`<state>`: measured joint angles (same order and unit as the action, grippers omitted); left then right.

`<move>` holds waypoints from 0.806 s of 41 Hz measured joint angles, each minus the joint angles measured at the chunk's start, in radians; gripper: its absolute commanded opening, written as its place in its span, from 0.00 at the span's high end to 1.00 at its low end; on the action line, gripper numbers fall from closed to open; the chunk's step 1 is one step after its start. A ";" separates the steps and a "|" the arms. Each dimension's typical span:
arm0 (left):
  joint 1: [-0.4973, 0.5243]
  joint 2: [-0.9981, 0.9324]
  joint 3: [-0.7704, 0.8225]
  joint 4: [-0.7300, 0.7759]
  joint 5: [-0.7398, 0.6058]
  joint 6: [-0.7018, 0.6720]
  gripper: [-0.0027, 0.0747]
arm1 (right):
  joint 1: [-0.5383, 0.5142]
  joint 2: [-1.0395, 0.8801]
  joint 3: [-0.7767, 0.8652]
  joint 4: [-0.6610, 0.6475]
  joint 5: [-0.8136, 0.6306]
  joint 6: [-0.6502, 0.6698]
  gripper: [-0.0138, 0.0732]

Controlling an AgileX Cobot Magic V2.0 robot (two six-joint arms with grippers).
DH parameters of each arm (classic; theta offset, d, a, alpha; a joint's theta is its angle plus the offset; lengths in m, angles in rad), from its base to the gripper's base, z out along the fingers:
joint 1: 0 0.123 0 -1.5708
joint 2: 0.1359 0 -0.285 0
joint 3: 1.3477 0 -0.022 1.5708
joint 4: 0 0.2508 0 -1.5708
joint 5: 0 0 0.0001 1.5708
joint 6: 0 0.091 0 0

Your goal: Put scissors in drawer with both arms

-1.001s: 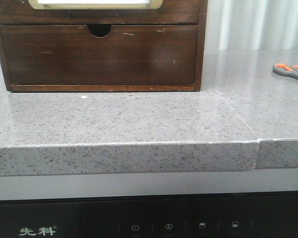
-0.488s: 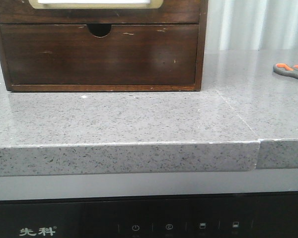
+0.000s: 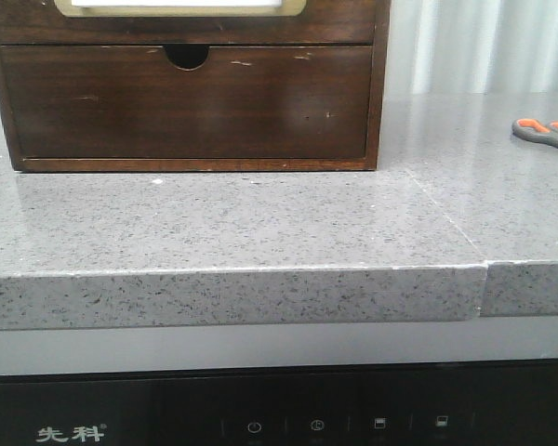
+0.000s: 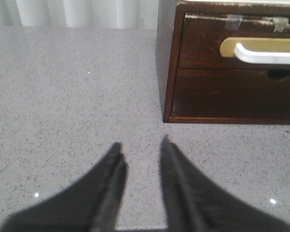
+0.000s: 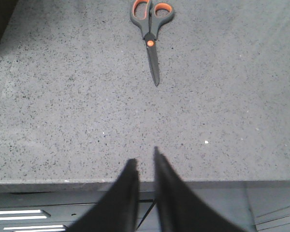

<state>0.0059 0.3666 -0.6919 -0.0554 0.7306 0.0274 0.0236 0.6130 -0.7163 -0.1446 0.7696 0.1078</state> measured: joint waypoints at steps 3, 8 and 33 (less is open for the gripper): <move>0.000 0.000 0.000 0.002 0.002 0.000 0.27 | 0.000 0.000 0.000 -0.002 0.001 0.000 0.20; 0.000 0.000 0.000 -0.002 0.007 0.000 0.28 | 0.000 0.000 0.000 -0.003 0.001 0.000 0.15; 0.000 0.450 -0.019 -0.900 -0.017 0.357 0.28 | 0.000 0.000 0.000 -0.005 0.001 0.000 0.15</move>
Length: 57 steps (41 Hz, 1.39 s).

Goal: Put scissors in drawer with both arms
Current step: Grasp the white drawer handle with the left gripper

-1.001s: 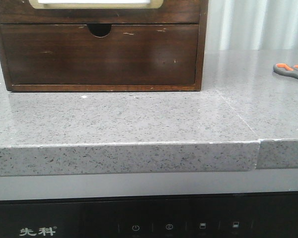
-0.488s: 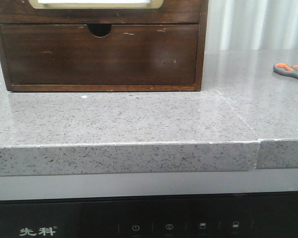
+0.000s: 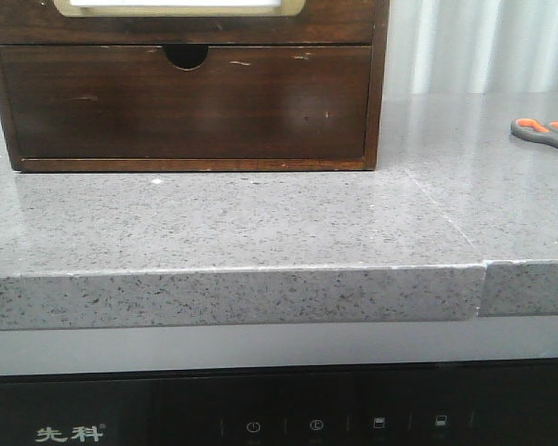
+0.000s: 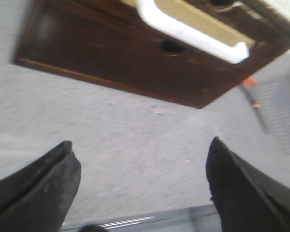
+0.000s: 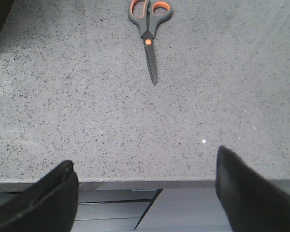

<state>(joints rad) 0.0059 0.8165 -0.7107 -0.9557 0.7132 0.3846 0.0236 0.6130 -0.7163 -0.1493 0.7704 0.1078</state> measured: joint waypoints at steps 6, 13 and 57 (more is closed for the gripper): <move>0.000 0.122 -0.002 -0.293 -0.023 0.215 0.28 | 0.000 0.000 0.000 -0.001 0.000 0.000 0.15; 0.000 0.253 -0.002 -0.572 -0.008 0.400 0.28 | 0.000 0.000 0.000 -0.001 0.000 0.000 0.15; 0.000 0.753 -0.285 -0.817 0.185 0.577 0.66 | 0.000 0.000 0.000 -0.002 0.000 0.000 0.15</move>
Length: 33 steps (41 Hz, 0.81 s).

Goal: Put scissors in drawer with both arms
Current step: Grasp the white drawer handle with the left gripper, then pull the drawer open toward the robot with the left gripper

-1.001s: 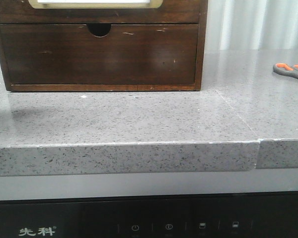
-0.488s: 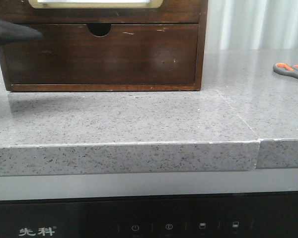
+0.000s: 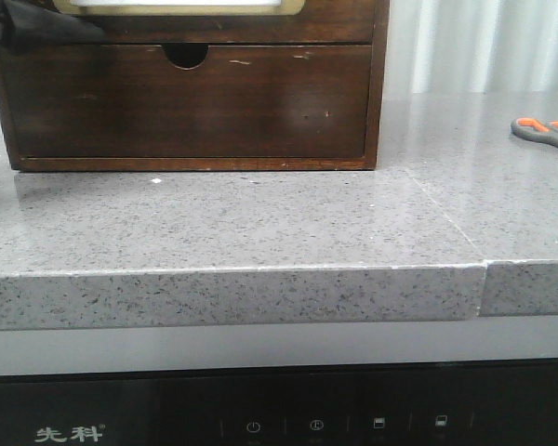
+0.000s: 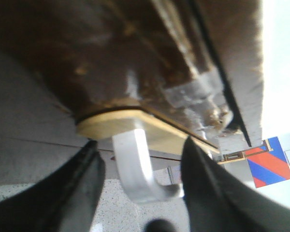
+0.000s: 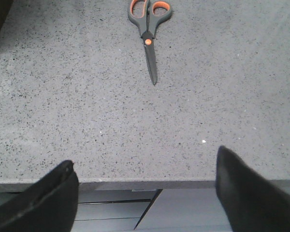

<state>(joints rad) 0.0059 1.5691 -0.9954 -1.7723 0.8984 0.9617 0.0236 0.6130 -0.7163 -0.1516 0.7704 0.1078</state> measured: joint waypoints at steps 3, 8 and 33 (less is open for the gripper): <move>0.000 0.004 -0.002 -0.004 0.009 -0.002 0.72 | 0.000 0.000 0.000 0.000 0.000 0.000 0.15; 0.000 0.007 -0.004 -0.010 0.021 -0.024 0.77 | 0.000 0.000 0.000 0.000 0.000 0.000 0.15; 0.008 -0.251 0.264 -0.021 0.067 -0.015 0.78 | 0.000 0.000 0.000 0.000 0.000 0.000 0.15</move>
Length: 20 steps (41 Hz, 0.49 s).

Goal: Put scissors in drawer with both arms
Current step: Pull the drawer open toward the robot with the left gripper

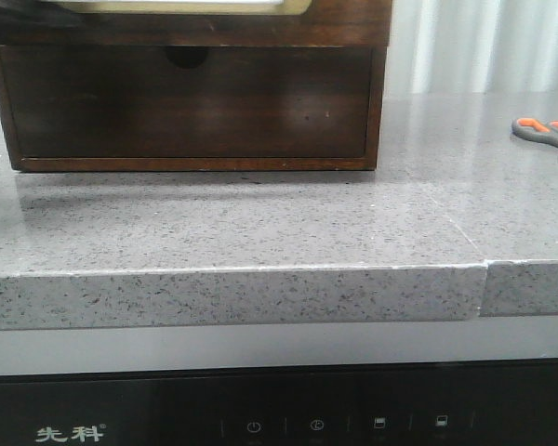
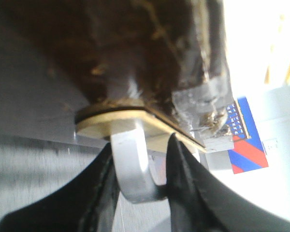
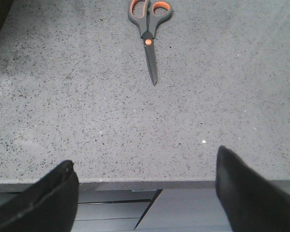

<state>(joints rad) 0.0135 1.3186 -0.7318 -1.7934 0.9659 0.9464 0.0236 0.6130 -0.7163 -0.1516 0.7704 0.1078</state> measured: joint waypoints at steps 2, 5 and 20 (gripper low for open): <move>0.000 -0.052 0.050 -0.002 0.002 0.006 0.78 | 0.000 0.000 0.000 0.000 0.000 0.000 0.15; 0.000 -0.126 0.117 -0.005 0.004 0.014 0.78 | 0.000 0.000 0.000 0.000 0.000 0.000 0.15; 0.000 -0.284 0.229 0.020 -0.003 0.068 0.42 | 0.000 0.000 0.000 0.000 0.000 0.000 0.15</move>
<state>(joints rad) 0.0135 1.0345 -0.5028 -1.7737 0.9631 1.0144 0.0236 0.6130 -0.7163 -0.1516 0.7704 0.1078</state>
